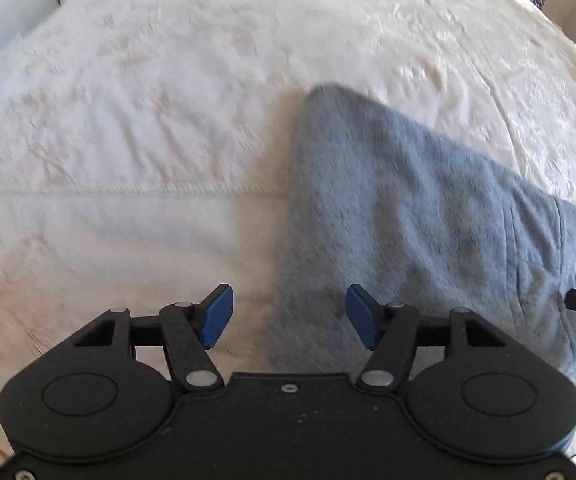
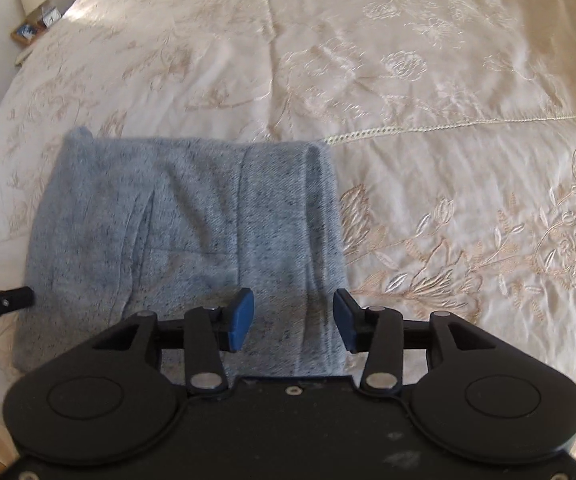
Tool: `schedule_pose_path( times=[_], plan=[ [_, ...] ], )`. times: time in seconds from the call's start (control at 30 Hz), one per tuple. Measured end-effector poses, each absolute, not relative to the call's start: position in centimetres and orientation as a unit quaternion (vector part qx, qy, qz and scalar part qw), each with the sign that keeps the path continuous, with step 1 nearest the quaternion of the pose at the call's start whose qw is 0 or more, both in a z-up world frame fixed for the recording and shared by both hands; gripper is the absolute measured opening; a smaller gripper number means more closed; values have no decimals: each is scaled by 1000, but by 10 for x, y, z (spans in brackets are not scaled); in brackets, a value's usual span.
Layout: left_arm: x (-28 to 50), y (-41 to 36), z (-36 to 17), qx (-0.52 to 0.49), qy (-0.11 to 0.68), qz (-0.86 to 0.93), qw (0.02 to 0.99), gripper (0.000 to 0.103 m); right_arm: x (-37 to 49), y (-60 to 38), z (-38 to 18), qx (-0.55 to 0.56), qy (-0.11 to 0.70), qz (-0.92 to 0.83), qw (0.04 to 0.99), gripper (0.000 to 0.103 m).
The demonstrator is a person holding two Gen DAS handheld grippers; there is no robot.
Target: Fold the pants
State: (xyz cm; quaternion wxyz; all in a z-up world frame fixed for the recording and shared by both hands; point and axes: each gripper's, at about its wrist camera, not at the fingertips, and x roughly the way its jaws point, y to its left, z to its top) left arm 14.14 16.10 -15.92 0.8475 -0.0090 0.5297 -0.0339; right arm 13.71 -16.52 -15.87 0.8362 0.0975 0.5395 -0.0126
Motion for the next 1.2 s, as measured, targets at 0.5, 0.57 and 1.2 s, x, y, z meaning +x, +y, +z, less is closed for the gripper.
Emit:
schedule_pose_path(
  times=[0.5,0.57,1.2],
  plan=[
    [192,153,-202,-14,569,-149,809,85,187,-211,-198,141,560,60,814,50],
    [195,154,-206,-16,566,-156,809,89,190,-216,-204,153,558,72,812,52],
    [185,118,-152,-27,519,-136,844,24,187,-201,-139,126,511,90,846,12]
  ],
)
